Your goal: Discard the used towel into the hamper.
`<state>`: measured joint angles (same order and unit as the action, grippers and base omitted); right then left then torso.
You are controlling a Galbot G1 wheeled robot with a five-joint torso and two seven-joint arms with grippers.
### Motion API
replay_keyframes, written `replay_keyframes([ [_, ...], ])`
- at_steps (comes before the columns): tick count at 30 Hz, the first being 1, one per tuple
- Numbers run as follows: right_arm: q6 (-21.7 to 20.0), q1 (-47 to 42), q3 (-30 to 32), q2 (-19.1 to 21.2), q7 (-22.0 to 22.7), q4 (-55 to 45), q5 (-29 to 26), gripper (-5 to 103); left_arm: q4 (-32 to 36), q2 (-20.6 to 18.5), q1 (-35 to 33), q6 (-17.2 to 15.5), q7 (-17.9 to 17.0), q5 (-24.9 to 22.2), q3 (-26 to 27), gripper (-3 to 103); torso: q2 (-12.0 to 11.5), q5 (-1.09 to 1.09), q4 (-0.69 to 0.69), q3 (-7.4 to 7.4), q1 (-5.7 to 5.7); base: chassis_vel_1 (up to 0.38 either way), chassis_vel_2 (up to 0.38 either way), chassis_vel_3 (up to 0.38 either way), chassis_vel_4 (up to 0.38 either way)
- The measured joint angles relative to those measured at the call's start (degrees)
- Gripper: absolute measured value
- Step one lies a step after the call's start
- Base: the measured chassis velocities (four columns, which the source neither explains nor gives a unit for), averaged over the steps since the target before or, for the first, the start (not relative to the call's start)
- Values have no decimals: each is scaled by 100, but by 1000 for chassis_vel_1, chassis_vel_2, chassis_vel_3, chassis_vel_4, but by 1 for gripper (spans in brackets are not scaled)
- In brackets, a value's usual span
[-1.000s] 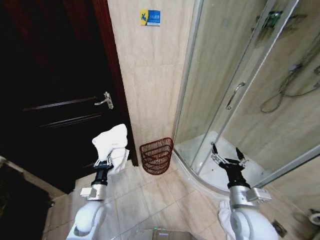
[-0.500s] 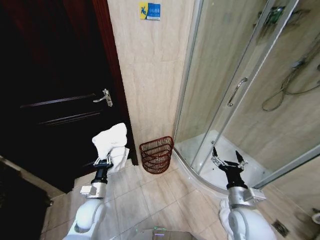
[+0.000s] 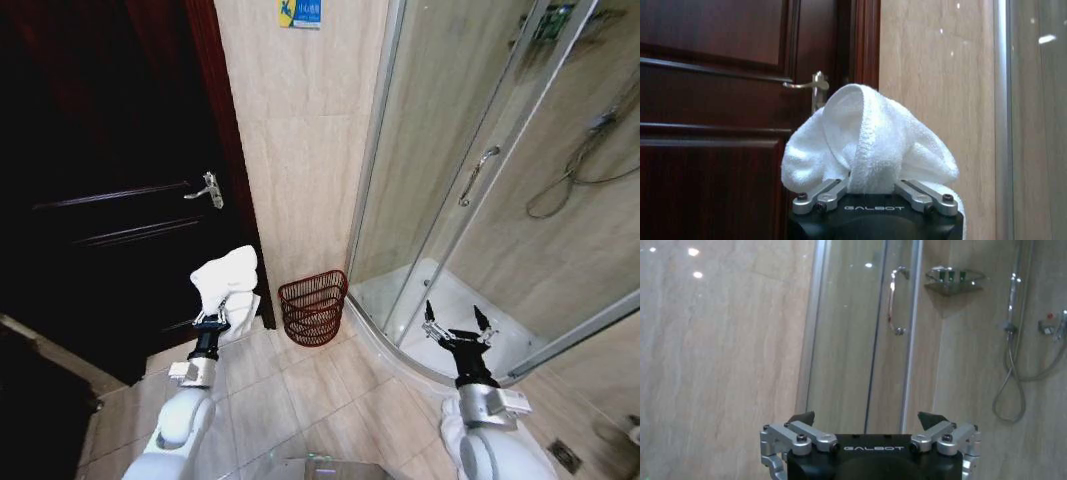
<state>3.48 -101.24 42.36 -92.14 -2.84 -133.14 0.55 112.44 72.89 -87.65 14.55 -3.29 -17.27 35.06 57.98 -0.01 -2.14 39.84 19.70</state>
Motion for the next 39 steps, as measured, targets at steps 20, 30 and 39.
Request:
replay_keyframes([
  [20, 812, -270, -283, 0, -16, 507, 269, 100, 299, -98, -96, -736, 600, 17, -24, 7, -551, 1, 0, -308, -242, 0, 0, 0, 0],
  [30, 767, -214, -231, 0, 14, 463, 206, 100, 171, -23, 3, -678, 594, 140, -134, 7, -828, 1, 0, -466, -364, 0, 0, 0, 0],
  [39, 651, -188, -205, 0, 20, 317, 125, 100, 117, 27, 103, -507, 605, 150, -88, 7, -1054, 1, 1, -592, -463, 0, 0, 0, 0],
])
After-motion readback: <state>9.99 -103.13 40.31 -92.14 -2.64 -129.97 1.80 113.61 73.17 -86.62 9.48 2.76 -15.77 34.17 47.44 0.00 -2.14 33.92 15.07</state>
